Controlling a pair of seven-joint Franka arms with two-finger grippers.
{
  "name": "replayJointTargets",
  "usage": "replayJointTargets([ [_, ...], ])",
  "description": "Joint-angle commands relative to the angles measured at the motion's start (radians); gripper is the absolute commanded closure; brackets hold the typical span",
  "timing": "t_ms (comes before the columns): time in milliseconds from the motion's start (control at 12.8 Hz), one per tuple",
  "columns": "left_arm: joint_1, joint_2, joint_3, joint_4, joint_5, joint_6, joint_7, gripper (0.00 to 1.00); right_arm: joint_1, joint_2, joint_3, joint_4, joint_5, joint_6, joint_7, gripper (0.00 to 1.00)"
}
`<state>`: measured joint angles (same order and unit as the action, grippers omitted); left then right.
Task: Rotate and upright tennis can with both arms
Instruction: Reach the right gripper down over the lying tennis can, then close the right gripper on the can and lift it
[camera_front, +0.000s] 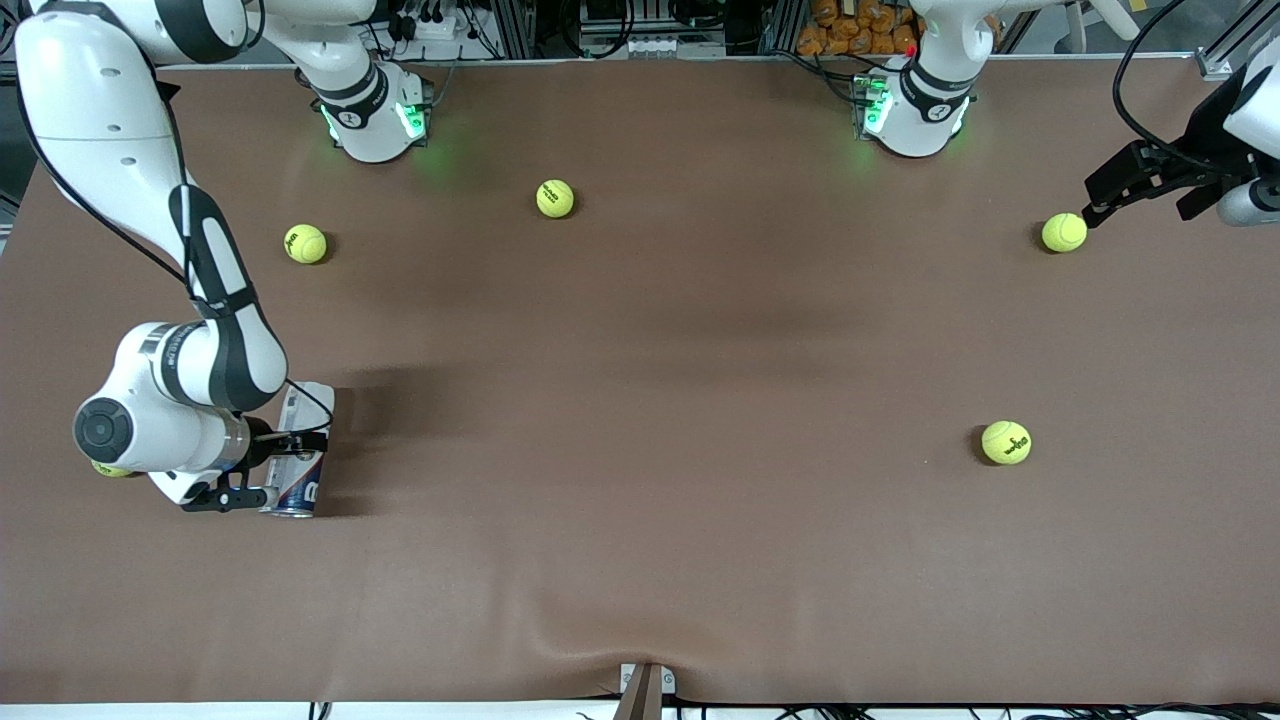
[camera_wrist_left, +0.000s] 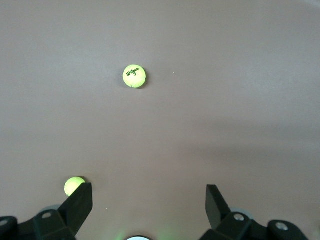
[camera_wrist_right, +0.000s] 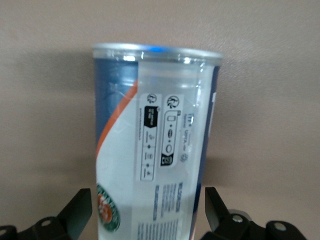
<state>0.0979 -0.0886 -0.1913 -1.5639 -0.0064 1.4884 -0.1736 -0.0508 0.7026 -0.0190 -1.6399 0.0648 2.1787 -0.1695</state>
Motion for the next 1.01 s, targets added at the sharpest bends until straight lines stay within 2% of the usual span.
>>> replayJointTargets([
  [0,0.002,0.009,-0.005,0.019,0.003,-0.016,0.025,0.00,-0.001,0.029,0.004,0.028,0.007,-0.004,-0.019,0.00],
  [624,-0.001,0.016,-0.007,0.019,0.003,-0.016,0.019,0.00,-0.003,0.044,0.004,0.029,0.010,-0.002,-0.051,0.02],
  [702,-0.001,0.018,-0.007,0.019,0.003,-0.016,0.019,0.00,-0.003,0.044,0.004,0.029,0.010,-0.004,-0.054,0.22],
  [780,-0.003,0.018,-0.007,0.019,0.003,-0.014,0.019,0.00,-0.003,0.044,0.004,0.029,0.009,-0.004,-0.062,0.31],
  [937,-0.003,0.018,-0.007,0.019,0.003,-0.014,0.019,0.00,0.003,0.041,0.004,0.044,0.000,-0.004,-0.106,0.32],
])
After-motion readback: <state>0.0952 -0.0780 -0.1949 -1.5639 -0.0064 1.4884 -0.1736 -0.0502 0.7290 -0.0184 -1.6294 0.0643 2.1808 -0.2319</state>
